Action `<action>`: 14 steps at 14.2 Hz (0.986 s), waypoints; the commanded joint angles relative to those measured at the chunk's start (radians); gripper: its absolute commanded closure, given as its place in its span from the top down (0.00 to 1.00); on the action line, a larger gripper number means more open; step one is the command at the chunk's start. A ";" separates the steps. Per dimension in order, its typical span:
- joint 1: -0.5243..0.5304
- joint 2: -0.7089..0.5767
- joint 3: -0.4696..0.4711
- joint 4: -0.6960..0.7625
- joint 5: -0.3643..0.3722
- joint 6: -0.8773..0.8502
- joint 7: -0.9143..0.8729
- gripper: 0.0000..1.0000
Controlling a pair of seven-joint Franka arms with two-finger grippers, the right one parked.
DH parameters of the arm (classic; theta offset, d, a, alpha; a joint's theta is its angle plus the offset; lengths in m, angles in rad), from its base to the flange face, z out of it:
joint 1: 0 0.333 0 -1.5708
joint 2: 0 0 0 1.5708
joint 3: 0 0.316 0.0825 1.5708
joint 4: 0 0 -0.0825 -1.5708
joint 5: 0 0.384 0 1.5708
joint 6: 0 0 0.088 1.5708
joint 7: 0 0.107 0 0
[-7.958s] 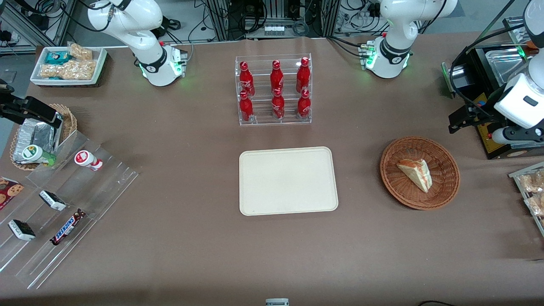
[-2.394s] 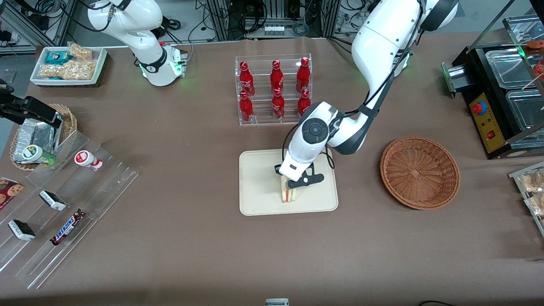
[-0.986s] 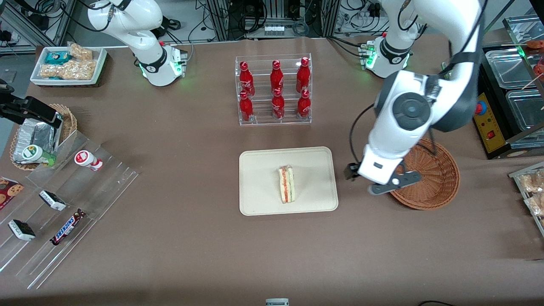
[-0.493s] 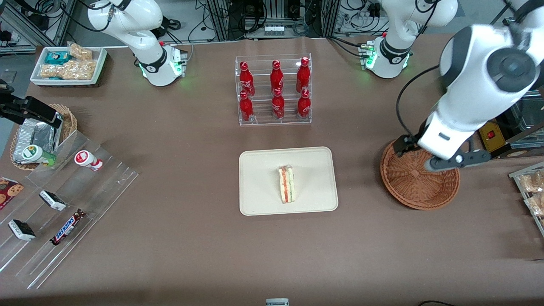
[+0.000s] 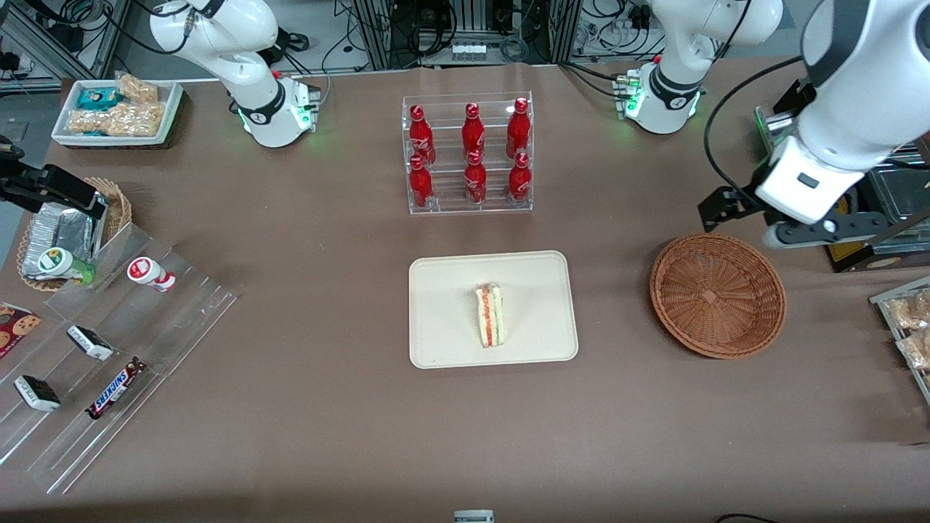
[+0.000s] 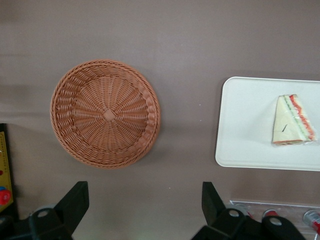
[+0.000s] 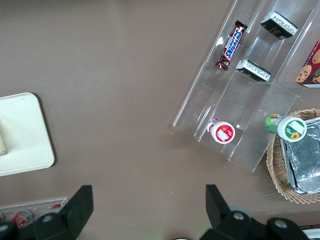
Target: Place sandwich from basket to tray
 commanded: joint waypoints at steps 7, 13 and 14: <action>0.437 -0.013 -0.374 0.003 -0.005 -0.031 0.119 1.00; 0.436 -0.007 -0.349 0.067 -0.013 -0.115 0.232 1.00; 0.419 -0.005 -0.323 0.067 -0.015 -0.115 0.232 1.00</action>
